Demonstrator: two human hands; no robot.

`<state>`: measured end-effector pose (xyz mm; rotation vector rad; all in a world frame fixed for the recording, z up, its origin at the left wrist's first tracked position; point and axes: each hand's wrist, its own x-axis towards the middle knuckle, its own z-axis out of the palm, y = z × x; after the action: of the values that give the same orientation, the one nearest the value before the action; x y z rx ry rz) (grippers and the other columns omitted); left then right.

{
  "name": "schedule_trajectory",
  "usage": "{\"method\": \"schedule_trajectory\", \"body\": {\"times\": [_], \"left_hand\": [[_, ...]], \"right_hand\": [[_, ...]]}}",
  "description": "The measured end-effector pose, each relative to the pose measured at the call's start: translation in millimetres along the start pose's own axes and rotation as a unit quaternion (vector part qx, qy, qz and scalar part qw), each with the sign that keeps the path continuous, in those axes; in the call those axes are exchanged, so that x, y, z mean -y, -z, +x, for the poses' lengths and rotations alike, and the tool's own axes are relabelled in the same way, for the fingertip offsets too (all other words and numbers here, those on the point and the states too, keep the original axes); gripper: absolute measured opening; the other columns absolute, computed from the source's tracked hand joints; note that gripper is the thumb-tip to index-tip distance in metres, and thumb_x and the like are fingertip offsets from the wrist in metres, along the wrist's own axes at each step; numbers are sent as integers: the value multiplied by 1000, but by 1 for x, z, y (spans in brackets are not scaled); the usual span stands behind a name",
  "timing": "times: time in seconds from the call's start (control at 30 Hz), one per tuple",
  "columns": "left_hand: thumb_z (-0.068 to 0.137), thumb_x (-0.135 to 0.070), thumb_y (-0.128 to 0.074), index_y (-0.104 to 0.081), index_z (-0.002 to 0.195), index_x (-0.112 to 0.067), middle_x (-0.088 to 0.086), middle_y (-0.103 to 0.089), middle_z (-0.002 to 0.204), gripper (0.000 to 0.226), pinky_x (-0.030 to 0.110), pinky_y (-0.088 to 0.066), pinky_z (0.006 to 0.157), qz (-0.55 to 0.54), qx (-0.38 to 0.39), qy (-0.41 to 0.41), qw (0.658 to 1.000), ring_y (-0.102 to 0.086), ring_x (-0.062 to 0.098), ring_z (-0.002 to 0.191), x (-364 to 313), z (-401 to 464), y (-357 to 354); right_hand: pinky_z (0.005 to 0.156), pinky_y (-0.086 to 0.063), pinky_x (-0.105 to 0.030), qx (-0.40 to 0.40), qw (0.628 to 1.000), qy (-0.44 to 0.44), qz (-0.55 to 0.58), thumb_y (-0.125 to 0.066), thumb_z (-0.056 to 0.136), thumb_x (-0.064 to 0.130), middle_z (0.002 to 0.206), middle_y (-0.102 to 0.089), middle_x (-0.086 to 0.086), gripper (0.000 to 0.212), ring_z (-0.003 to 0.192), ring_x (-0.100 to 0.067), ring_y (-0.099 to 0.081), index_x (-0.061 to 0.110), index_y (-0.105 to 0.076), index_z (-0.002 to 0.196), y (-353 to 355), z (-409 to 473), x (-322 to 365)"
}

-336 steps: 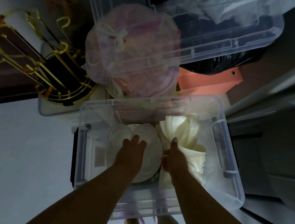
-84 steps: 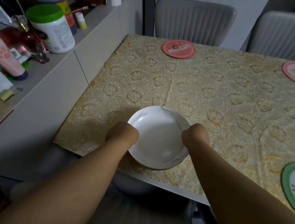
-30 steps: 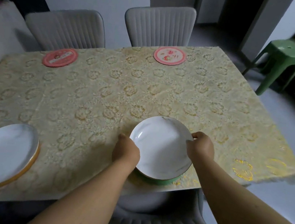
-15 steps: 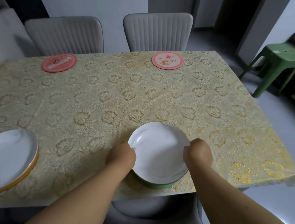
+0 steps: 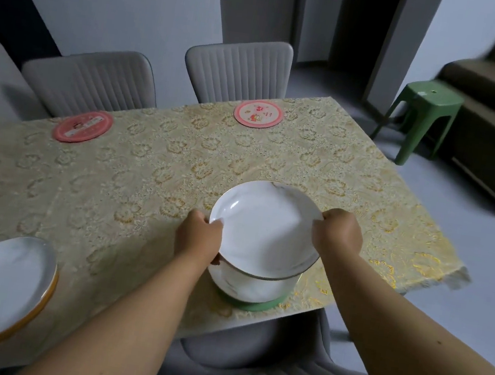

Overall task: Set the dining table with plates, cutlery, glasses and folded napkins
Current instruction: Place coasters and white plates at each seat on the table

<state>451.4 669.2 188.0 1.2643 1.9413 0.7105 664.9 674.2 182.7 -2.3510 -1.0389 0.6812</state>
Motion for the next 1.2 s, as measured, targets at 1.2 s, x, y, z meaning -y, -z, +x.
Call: {"method": "schedule_trajectory", "body": {"times": [1.2], "left_hand": [[88, -20, -54, -54, 70, -7, 8, -54, 68, 22, 31, -41, 58, -147, -15, -42, 988, -50, 29, 63, -265, -107, -310]], "right_hand": [[74, -50, -31, -83, 988, 34, 129, -48, 76, 2, 95, -69, -9, 30, 88, -31, -61, 14, -70, 91, 324, 212, -170]]}}
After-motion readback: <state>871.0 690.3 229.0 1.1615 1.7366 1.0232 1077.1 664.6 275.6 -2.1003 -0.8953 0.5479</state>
